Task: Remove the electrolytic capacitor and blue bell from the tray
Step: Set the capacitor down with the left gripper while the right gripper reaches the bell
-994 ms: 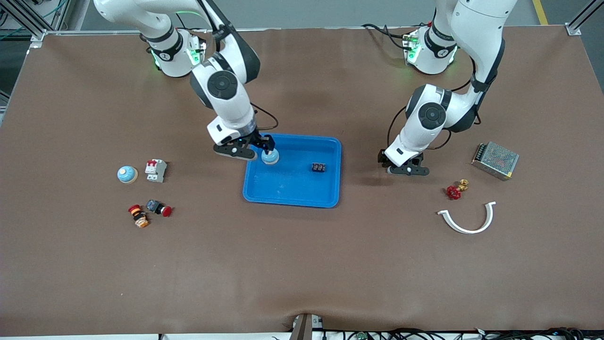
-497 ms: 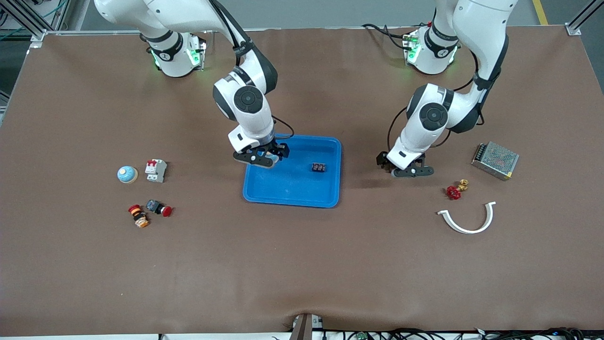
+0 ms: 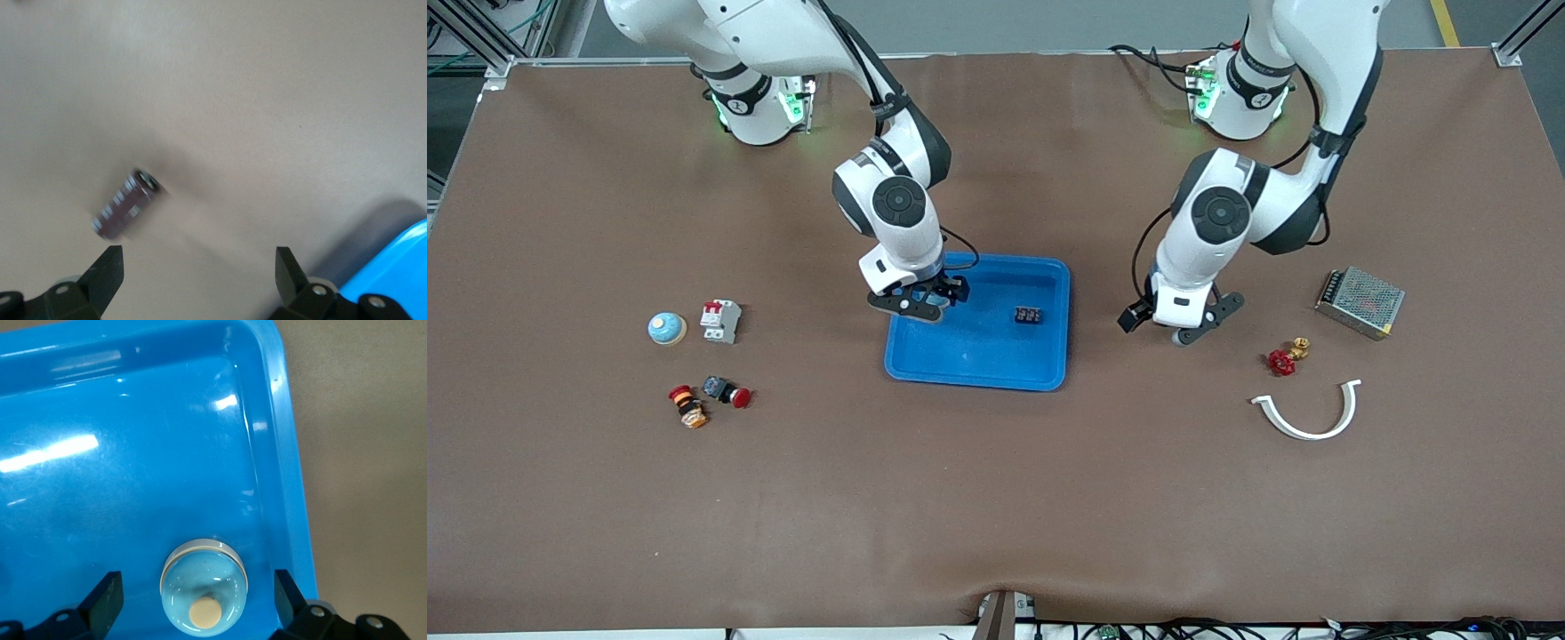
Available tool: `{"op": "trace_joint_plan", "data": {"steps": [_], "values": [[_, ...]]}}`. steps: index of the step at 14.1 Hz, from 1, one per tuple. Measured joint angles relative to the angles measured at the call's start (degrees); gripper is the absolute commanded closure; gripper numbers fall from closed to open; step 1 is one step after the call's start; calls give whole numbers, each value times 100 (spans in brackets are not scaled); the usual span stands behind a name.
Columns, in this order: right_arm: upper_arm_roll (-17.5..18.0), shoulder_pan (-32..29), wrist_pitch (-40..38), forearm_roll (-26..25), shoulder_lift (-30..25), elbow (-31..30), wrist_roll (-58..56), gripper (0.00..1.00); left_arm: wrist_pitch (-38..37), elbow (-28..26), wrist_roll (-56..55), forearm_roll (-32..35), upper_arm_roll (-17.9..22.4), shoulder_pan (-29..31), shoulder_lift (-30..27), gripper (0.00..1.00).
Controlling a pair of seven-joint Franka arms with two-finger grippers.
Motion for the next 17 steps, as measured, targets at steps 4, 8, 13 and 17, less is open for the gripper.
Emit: {"op": "trace_joint_plan", "data": {"steps": [4,8,13,17], "values": [[3,20,12,-1,18,-11,0,0,142,342,-1537,0,-16,-231,334,0],[4,57,111,-2,88,-52,0,0,147,617,-2441,0,-18,-406,513,0],[2,61,363,-2,152,-200,0,0,147,1050,-3358,3,-17,-579,905,0],[3,69,384,-2,157,-227,0,0,147,1306,-3701,16,-17,-769,1169,0]]}}
